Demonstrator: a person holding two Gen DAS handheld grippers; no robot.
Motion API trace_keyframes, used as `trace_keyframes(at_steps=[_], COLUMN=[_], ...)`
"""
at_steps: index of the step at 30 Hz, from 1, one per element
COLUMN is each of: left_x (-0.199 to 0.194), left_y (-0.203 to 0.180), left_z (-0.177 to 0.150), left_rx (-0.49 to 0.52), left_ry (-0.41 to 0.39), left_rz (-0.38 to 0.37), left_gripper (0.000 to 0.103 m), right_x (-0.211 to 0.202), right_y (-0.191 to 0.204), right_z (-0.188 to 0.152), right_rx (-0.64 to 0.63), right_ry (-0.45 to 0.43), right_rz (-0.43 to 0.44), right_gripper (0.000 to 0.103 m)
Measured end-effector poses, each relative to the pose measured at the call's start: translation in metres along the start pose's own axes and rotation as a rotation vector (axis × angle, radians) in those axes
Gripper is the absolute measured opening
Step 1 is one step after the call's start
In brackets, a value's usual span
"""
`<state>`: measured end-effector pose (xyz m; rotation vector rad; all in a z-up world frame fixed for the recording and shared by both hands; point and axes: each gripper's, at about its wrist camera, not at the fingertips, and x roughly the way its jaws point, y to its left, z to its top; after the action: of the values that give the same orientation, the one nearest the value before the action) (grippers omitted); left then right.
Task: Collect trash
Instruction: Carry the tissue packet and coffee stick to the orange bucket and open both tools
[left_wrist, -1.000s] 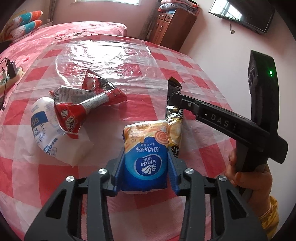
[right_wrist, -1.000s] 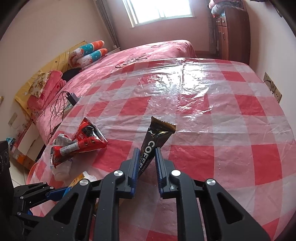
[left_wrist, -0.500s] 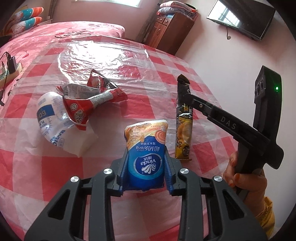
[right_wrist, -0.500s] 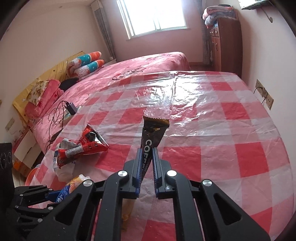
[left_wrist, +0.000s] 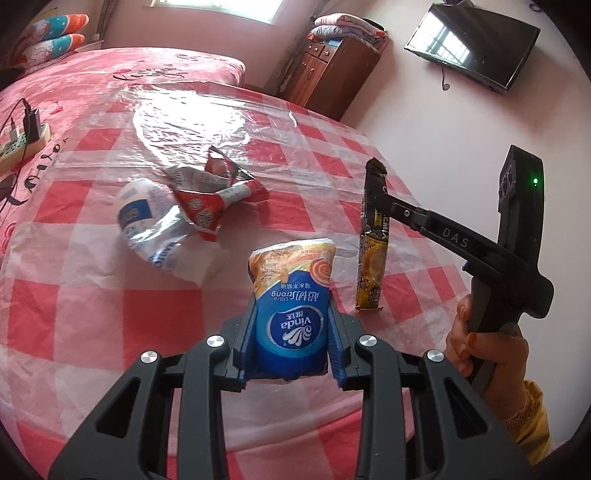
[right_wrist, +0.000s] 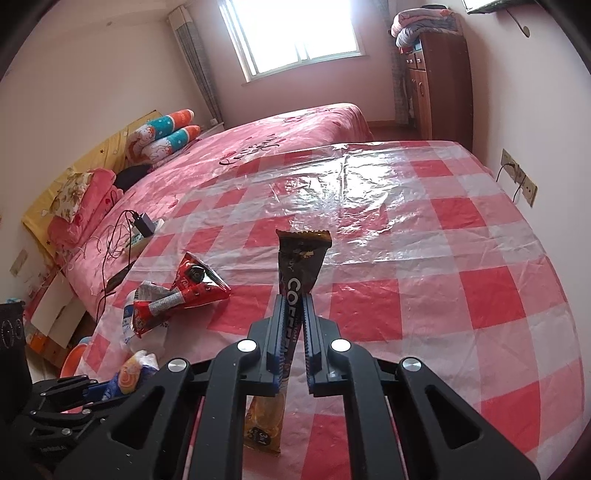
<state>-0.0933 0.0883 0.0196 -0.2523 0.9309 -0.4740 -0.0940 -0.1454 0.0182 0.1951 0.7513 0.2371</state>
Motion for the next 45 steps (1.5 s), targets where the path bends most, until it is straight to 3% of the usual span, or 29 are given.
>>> trace_keyframes(at_steps=[21, 45], left_x=[-0.054, -0.091], left_y=[0.054, 0.106], left_z=[-0.015, -0.033], left_rx=[-0.074, -0.179], left_ry=[-0.077, -0.142], left_rz=[0.006, 0.051], left_gripper=[0.034, 0.034], right_x=[-0.022, -0.037], right_y=[0.081, 0.156], right_z=[-0.001, 0.005], right_rx=[-0.148, -0.26], right_ry=[-0.001, -0.036], right_rz=[-0.013, 0.082], right_gripper=[0.009, 0.007])
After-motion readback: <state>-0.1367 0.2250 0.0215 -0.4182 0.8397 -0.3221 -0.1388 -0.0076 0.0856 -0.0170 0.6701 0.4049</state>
